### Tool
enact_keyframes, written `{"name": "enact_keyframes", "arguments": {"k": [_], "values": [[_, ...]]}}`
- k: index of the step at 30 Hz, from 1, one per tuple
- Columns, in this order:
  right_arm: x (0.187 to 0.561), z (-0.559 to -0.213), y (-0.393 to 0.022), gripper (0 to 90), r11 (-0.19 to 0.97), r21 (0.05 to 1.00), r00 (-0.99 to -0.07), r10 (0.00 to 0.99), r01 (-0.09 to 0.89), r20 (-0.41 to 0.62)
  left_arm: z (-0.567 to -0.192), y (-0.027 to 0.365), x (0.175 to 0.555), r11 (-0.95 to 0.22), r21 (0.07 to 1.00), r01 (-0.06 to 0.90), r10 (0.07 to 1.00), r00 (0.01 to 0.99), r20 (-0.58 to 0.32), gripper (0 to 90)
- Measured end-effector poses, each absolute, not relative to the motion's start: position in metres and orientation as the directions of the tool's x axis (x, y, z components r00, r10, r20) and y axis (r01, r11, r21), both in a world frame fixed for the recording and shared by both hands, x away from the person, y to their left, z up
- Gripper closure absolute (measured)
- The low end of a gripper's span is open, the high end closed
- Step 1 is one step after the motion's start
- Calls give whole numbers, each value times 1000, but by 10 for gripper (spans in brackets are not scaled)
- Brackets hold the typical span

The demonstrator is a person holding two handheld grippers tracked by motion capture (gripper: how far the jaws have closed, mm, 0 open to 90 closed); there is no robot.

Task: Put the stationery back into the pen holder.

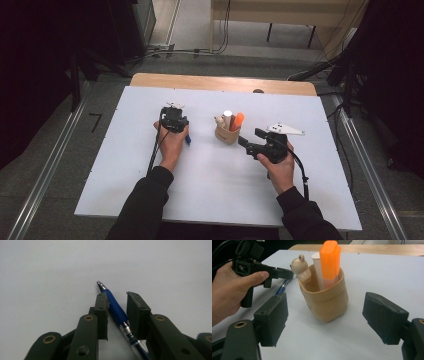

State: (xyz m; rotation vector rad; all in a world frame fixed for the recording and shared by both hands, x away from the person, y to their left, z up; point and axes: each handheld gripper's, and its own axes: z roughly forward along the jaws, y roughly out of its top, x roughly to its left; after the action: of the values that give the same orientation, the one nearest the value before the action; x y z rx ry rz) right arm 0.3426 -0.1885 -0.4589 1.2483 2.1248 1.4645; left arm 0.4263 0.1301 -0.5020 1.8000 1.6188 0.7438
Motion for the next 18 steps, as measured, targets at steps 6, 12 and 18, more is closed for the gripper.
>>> {"name": "enact_keyframes", "arguments": {"k": [6,12,18], "values": [[343,-459,-188,192,116,861,-590,772,496,236,-503,134,424,-87,752,653,993,114,15,771],[342,-459,-189,193,117,860,-589,773,497,235,-503,141,420,-70,752,656,989,146,-36,813],[342,-459,-189,193,117,859,-587,774,498,235,-503,143,415,-88,755,649,981,188,-48,815]]}}
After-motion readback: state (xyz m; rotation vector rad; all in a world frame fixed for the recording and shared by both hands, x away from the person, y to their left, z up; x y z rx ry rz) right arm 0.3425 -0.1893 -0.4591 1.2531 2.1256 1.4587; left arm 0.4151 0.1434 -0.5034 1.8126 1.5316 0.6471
